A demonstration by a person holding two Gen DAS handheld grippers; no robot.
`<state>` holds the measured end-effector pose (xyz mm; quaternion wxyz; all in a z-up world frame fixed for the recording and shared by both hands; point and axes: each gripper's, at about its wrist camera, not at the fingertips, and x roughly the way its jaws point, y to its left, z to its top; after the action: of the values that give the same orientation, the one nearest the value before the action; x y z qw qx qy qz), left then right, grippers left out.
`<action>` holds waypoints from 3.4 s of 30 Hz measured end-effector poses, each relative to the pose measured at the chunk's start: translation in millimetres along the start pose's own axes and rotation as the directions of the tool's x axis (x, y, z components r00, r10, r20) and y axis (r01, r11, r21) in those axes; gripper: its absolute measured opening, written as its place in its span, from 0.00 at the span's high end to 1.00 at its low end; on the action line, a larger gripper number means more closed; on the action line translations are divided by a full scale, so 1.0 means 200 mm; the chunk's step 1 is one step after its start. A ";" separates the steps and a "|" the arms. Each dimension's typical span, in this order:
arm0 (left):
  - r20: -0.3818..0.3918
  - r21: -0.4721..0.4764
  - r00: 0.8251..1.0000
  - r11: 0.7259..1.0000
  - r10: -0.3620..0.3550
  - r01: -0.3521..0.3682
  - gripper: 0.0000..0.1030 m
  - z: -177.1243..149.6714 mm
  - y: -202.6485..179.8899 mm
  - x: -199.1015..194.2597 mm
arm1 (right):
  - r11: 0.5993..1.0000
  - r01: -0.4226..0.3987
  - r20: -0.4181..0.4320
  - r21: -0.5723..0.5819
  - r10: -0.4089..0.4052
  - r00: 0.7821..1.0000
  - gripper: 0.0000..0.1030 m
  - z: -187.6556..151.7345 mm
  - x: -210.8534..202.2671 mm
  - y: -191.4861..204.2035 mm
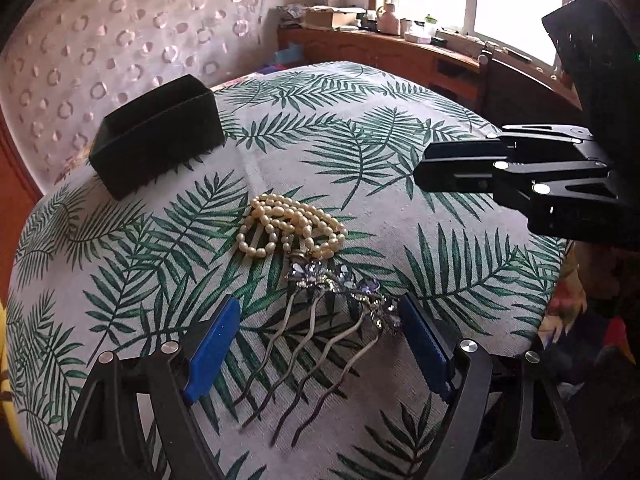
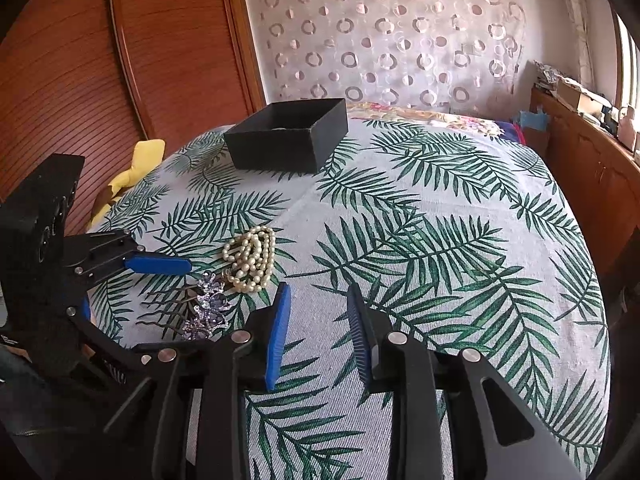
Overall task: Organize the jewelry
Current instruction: 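Close the left tool on the silver hair comb while the right tool grips the pearl necklace, then lift the hair comb and pearl necklace and carry both over the black box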
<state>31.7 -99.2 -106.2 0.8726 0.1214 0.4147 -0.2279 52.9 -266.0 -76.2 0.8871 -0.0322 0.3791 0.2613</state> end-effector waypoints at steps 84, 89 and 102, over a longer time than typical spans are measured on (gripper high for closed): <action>0.200 -0.180 0.974 0.981 0.109 -0.073 0.80 0.07 0.48 -0.31 | 0.966 -0.060 0.028 -0.252 0.069 0.997 0.95 0.32 0.09 0.32; 0.228 -0.179 0.967 0.981 0.114 -0.074 0.80 0.16 0.52 -0.33 | 0.961 -0.047 0.102 -0.273 0.078 0.992 0.95 0.49 0.00 0.31; 0.288 -0.183 0.947 0.979 0.139 -0.088 0.80 0.47 0.68 -0.33 | 0.935 -0.004 0.283 -0.355 0.112 0.953 0.95 1.04 -0.16 0.33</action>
<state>126.4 -0.5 6.8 0.9441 0.0355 0.2878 -0.1571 138.0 -169.2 102.5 0.9058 -0.1386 0.1890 0.3530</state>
